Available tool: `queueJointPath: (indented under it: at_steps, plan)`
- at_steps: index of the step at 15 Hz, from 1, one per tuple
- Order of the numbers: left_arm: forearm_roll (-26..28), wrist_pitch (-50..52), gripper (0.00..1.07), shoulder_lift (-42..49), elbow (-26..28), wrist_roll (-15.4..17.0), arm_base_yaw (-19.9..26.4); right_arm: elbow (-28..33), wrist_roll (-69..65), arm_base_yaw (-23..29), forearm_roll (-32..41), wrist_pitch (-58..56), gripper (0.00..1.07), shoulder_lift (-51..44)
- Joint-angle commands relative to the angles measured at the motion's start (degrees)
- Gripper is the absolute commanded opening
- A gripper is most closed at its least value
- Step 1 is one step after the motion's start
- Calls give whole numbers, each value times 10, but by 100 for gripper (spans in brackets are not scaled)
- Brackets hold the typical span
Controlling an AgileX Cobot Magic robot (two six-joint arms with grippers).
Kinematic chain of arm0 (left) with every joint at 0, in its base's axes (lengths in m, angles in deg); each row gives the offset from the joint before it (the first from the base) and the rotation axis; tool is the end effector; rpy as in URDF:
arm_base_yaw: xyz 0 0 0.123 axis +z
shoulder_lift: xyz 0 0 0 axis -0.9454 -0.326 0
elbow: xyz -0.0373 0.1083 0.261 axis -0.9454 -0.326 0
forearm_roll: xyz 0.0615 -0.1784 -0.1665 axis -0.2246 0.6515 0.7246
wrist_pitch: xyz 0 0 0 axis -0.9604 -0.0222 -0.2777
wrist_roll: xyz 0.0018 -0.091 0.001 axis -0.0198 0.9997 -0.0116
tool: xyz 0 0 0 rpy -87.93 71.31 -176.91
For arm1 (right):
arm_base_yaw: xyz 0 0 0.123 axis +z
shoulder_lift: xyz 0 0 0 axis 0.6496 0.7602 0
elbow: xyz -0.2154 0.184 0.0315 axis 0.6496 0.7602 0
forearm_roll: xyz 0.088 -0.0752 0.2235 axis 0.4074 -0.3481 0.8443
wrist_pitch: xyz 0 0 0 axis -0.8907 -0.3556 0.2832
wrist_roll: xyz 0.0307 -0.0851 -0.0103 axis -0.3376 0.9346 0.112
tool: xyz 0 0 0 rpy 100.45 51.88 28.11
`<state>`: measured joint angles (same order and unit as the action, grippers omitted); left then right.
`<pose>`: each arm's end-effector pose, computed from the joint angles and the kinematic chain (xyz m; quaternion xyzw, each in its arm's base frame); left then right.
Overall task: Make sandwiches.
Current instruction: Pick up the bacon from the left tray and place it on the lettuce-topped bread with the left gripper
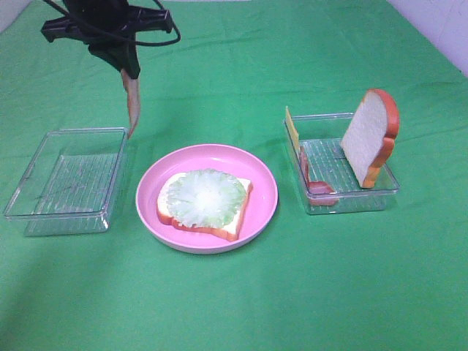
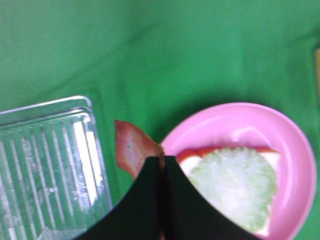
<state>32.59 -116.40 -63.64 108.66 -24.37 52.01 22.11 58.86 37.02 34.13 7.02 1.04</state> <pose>0.4384 -0.1642 0.2738 0.0565 0.9775 -0.1206 0.1636 -0.0071 0.0035 0.2784 -0.0096 0.8520 -0.0177 0.5231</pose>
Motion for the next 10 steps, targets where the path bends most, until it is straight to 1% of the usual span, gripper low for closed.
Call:
queueJointPath:
  at_steps: [1, 2, 3, 4, 6, 9, 10]
  plan:
    - [132, -13, 0, 5, 0, -80, -29, 2, -6, -2, -2, 7, 76, -7]
    - [152, -12, 0, 0, 0, -93, -43, 2, -6, -2, -2, 7, 76, -7]
    - [160, -10, 0, -6, 0, -97, -61, 2, -6, -2, -2, 7, 76, -7]
    - [159, -11, 0, -10, 0, -97, -68, 2, -6, -2, -2, 7, 76, -7]
    - [159, -22, 0, -23, -1, -97, -100, 2, -6, -2, -2, 7, 76, -7]
    - [159, -28, 0, -42, -1, -97, -135, 2, -6, -2, -2, 7, 76, -7]
    - [151, -32, 0, -52, -2, -97, -146, 2, -6, -2, -2, 7, 76, -7]
